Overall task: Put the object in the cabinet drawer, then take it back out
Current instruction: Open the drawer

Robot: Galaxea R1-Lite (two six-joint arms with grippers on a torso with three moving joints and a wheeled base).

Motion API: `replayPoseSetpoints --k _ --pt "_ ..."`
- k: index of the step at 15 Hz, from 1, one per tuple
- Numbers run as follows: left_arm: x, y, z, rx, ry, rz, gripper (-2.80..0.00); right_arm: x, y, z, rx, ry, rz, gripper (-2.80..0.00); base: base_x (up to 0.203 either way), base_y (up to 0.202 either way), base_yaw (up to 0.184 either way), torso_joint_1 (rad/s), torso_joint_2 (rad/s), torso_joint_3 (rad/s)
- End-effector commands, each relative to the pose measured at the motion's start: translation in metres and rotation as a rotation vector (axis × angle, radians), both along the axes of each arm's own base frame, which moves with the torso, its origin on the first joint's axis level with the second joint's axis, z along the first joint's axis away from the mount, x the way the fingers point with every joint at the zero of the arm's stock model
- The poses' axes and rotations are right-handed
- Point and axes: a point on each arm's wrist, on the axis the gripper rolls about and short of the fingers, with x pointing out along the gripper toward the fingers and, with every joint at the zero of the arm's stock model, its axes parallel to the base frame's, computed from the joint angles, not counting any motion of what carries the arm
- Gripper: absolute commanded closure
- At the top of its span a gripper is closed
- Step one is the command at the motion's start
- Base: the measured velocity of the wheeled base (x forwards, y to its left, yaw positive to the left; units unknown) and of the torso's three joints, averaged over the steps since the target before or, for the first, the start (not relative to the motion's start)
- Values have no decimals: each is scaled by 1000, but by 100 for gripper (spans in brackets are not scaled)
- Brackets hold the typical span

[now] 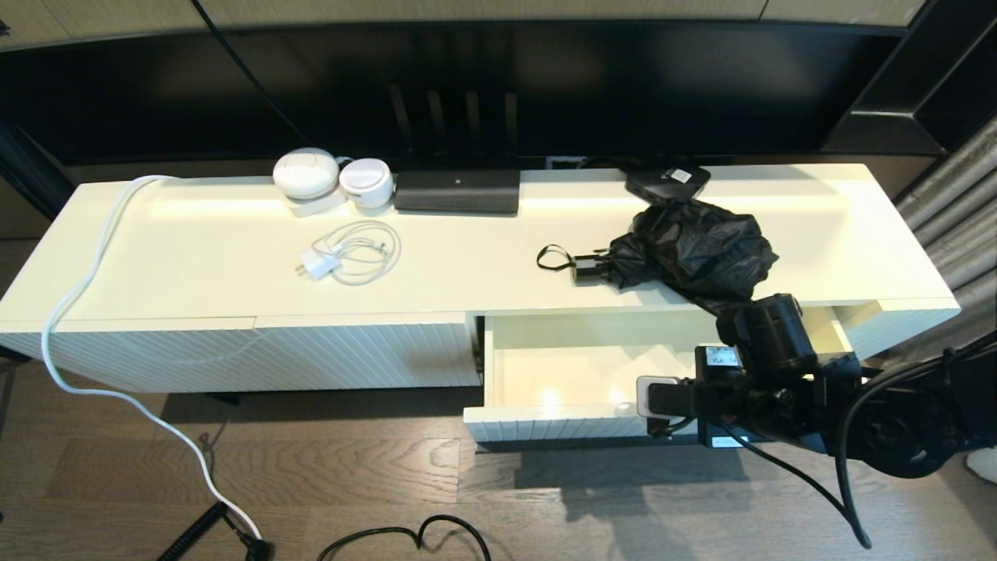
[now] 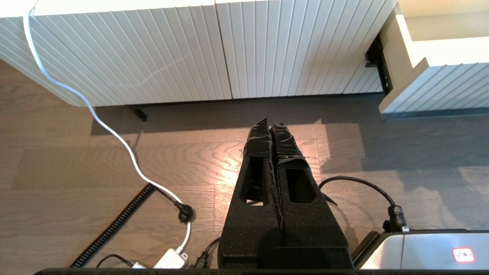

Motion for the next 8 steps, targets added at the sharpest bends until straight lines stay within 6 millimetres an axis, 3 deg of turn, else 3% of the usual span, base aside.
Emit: replayPoseSetpoints --k 1,8 --pt "0 0 0 0 3 0 0 -5 1 2 -7 0 9 0 0 0 0 0 0 0" --pt "0 0 0 0 3 1 0 -29 0 2 -25 67 34 0 0 0 0 0 0 0"
